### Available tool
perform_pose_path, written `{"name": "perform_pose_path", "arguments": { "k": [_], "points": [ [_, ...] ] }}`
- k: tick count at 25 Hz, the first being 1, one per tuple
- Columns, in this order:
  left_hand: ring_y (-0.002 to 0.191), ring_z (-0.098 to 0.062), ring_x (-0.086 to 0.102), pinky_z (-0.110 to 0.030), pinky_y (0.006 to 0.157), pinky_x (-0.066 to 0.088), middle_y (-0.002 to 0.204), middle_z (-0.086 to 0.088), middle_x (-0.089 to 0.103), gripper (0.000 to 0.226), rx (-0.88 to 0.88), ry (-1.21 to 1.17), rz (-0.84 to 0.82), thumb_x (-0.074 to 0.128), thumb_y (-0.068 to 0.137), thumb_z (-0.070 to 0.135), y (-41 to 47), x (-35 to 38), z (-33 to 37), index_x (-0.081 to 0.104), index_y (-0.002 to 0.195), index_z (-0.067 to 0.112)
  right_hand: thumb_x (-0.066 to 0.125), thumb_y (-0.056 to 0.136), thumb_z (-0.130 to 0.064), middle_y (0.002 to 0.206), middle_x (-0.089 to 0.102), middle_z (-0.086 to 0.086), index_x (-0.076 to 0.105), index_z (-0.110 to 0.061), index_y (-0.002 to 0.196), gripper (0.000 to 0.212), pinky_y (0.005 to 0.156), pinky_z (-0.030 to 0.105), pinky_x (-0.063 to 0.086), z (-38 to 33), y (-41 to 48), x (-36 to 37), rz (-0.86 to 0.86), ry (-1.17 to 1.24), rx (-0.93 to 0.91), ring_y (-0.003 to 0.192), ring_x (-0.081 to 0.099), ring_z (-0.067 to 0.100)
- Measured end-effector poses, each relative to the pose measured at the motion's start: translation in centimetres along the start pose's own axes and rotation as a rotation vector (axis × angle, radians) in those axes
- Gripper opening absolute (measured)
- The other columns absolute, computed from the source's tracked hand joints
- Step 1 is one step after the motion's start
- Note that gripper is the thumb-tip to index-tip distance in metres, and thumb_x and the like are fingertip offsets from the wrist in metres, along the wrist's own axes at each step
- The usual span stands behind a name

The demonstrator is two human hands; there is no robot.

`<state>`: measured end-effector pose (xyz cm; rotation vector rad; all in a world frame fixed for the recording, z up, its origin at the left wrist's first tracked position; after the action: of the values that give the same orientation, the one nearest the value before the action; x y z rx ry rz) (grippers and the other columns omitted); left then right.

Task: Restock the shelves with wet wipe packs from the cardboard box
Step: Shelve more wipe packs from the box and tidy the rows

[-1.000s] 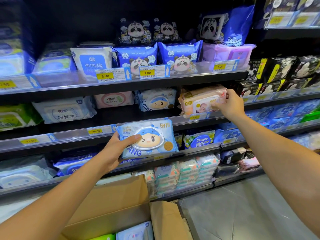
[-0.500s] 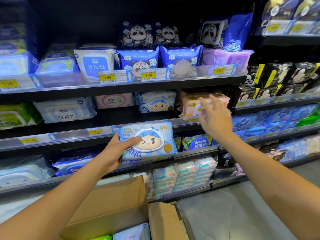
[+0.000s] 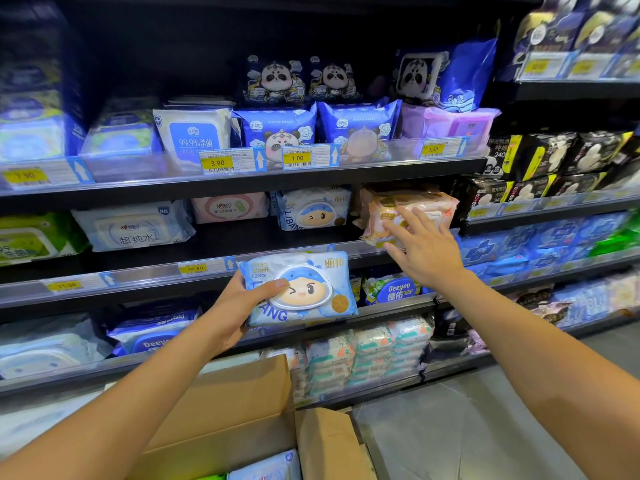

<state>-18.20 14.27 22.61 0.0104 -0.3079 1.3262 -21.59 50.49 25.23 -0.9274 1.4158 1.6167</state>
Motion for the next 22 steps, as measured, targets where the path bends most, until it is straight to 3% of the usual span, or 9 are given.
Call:
{"name": "perform_pose_path", "arguments": {
  "k": [4, 7, 10, 12, 16, 19, 22],
  "points": [
    [0.095, -0.033, 0.078, -0.042, 0.071, 0.066, 0.112, -0.013, 0.078, 0.067, 0.006, 0.010, -0.004, 0.085, 0.071, 0.022, -0.4, 0.4, 0.3, 0.054, 0.130, 0.019, 0.028, 0.101, -0.064, 0.169, 0.017, -0.003, 0.037, -0.039, 0.153, 0.058, 0.116, 0.066, 0.027, 0.6, 0.3, -0.7, -0.117, 0.017, 0.001, 0.156, 0.012, 0.028],
    [0.099, -0.034, 0.077, -0.049, 0.085, 0.063, 0.113, -0.012, 0.078, 0.070, 0.021, 0.020, -0.006, 0.086, 0.068, 0.023, -0.9, 0.7, 1.0, 0.054, 0.130, 0.018, 0.042, 0.101, -0.057, 0.167, 0.023, 0.006, 0.046, -0.030, 0.150, 0.056, 0.115, 0.059, 0.034, -0.6, -0.2, -2.2, -0.069, 0.113, 0.021, 0.151, 0.023, 0.035],
    [0.099, -0.033, 0.077, -0.047, 0.085, 0.063, 0.113, -0.010, 0.078, 0.063, 0.049, 0.034, -0.011, 0.086, 0.075, 0.019, -1.5, 1.2, 1.9, 0.054, 0.130, 0.019, 0.048, 0.102, -0.049, 0.145, 0.050, 0.005, 0.058, -0.023, 0.137, 0.045, 0.102, 0.047, 0.046, -3.3, -1.9, -4.1, -0.014, 0.407, -0.019, 0.132, 0.047, 0.026],
    [0.095, -0.032, 0.078, -0.045, 0.079, 0.065, 0.110, -0.009, 0.079, 0.053, 0.060, 0.034, 0.000, 0.084, 0.082, 0.015, -1.9, 1.6, 2.3, 0.054, 0.125, 0.021, 0.045, 0.104, -0.050, 0.126, 0.064, -0.003, 0.063, -0.024, 0.129, 0.040, 0.093, 0.035, 0.049, -6.0, -3.3, -5.1, -0.120, 0.717, 0.026, 0.118, 0.058, 0.017],
    [0.100, -0.034, 0.077, -0.056, 0.092, 0.060, 0.120, -0.013, 0.074, 0.078, 0.069, 0.034, 0.031, 0.093, 0.068, 0.022, -2.6, 2.1, 2.7, 0.048, 0.132, 0.018, 0.053, 0.098, -0.061, 0.115, 0.072, 0.000, 0.062, -0.029, 0.125, 0.043, 0.092, 0.040, 0.057, -10.4, -6.1, -5.5, -0.270, 1.236, 0.268, 0.102, 0.071, 0.013],
    [0.104, -0.031, 0.076, -0.055, 0.095, 0.059, 0.124, -0.011, 0.071, 0.095, 0.091, 0.076, 0.064, 0.102, 0.050, 0.035, -2.9, 2.4, 3.0, 0.047, 0.127, 0.021, 0.067, 0.090, -0.059, 0.115, 0.073, -0.002, 0.058, -0.024, 0.128, 0.052, 0.091, 0.041, 0.059, -10.9, -6.9, -5.2, -0.241, 1.380, 0.376, 0.100, 0.073, 0.011],
    [0.103, -0.029, 0.076, -0.054, 0.093, 0.060, 0.124, -0.009, 0.070, 0.079, 0.114, 0.097, 0.087, 0.098, 0.064, 0.032, -2.8, 2.7, 3.5, 0.047, 0.123, 0.022, 0.071, 0.090, -0.051, 0.114, 0.072, -0.005, 0.065, -0.023, 0.117, 0.039, 0.085, 0.028, 0.056, -10.7, -7.2, -5.8, -0.204, 1.375, 0.403, 0.104, 0.068, 0.008]
  ]
}}
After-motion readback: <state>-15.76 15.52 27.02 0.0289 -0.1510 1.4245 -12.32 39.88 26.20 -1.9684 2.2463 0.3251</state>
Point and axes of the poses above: each hand's wrist, its own y-axis towards the middle knuckle, its own x-axis out of the palm, z = x × y, the point moved 2 cm from there along y, towards the middle knuckle
